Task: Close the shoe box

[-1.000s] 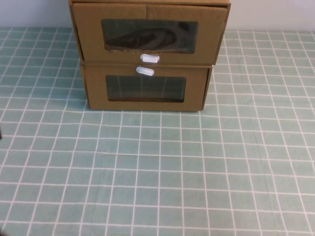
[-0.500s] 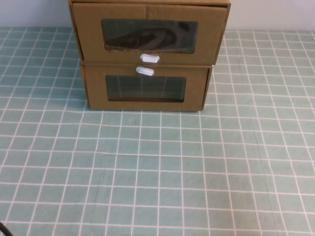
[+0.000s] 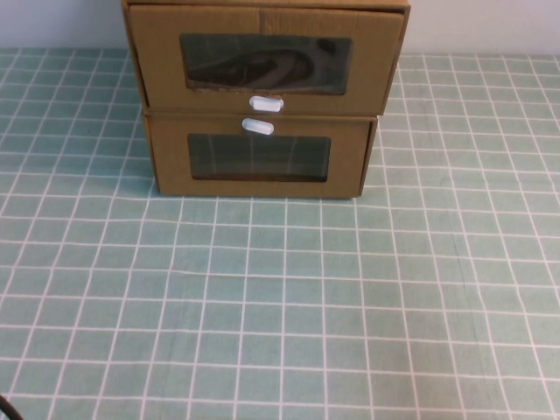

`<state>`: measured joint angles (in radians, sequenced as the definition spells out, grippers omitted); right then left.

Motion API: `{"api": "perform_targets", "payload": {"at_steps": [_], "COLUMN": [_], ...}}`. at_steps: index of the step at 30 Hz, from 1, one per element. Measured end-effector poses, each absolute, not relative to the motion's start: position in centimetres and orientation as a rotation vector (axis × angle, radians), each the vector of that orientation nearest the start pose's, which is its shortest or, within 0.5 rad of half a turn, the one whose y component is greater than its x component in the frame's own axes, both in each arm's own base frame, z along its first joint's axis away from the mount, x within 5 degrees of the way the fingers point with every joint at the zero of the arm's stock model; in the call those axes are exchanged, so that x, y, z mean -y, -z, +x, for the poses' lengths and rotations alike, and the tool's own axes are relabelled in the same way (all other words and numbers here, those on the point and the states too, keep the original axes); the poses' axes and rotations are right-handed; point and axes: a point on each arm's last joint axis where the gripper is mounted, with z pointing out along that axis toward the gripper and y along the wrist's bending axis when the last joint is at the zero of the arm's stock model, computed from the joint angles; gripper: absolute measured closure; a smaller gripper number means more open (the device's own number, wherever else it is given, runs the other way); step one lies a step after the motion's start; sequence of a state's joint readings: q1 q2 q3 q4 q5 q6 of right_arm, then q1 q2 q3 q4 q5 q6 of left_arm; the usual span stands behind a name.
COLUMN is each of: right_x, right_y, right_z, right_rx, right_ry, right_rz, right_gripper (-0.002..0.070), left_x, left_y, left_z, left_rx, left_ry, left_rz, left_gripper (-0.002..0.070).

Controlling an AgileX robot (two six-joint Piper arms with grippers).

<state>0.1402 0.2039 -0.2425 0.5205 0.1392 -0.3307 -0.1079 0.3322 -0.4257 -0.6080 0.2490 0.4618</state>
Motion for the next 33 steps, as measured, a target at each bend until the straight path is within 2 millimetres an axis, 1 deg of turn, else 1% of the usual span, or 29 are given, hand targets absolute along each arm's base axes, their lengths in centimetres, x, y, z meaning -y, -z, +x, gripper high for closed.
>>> {"api": "perform_targets", "payload": {"at_steps": [5,7,9,11,13,19,21,27,31,33], "right_x": [-1.7,-1.8,-1.9,-1.9,-2.0,-2.2,-2.3,-2.5,-2.6,-2.6], "right_y": [-26.9,-26.8,-26.6,-26.5,-26.4,-25.9,-25.8,-25.4,-25.2,-25.1], "right_z": [6.6,6.6,6.6,6.5,6.5,6.4,6.4,6.2,6.2,6.1], "right_rx": [-1.6,-1.615,-1.632,-1.645,-1.663,-1.712,-1.73,-1.77,-1.795,-1.801], "right_ry": [-0.318,-0.323,-0.329,-0.333,-0.339,-0.355,-0.361,-0.374,-0.381,-0.383], "right_rz": [-0.031,-0.037,-0.045,-0.051,-0.059,-0.083,-0.091,-0.11,-0.123,-0.127], "right_gripper": [0.069,0.069,0.069,0.069,0.069,0.069,0.069,0.069,0.069,0.069], "left_x": [2.1,1.9,1.6,1.4,1.2,0.8,0.8,0.7,0.5,0.4], "left_y": [-31.6,-31.5,-30.9,-29.5,-27.9,-21.3,-20.1,-18.7,-17.5,-17.3], "left_z": [7.5,7.0,6.6,6.4,6.2,5.7,5.7,5.6,5.4,5.3], "left_rx": [-1.591,-1.564,-1.533,-1.521,-1.521,-1.516,-1.542,-1.685,-1.817,-1.848], "left_ry": [0.292,0.232,0.099,-0.006,-0.062,-0.145,-0.118,-0.05,-0.025,-0.024], "left_rz": [0.091,0.134,0.22,0.284,0.319,0.331,0.311,0.262,0.216,0.2], "left_gripper": [0.0678,0.0678,0.0678,0.0678,0.0678,0.0678,0.0678,0.0678,0.0678,0.0678]}}
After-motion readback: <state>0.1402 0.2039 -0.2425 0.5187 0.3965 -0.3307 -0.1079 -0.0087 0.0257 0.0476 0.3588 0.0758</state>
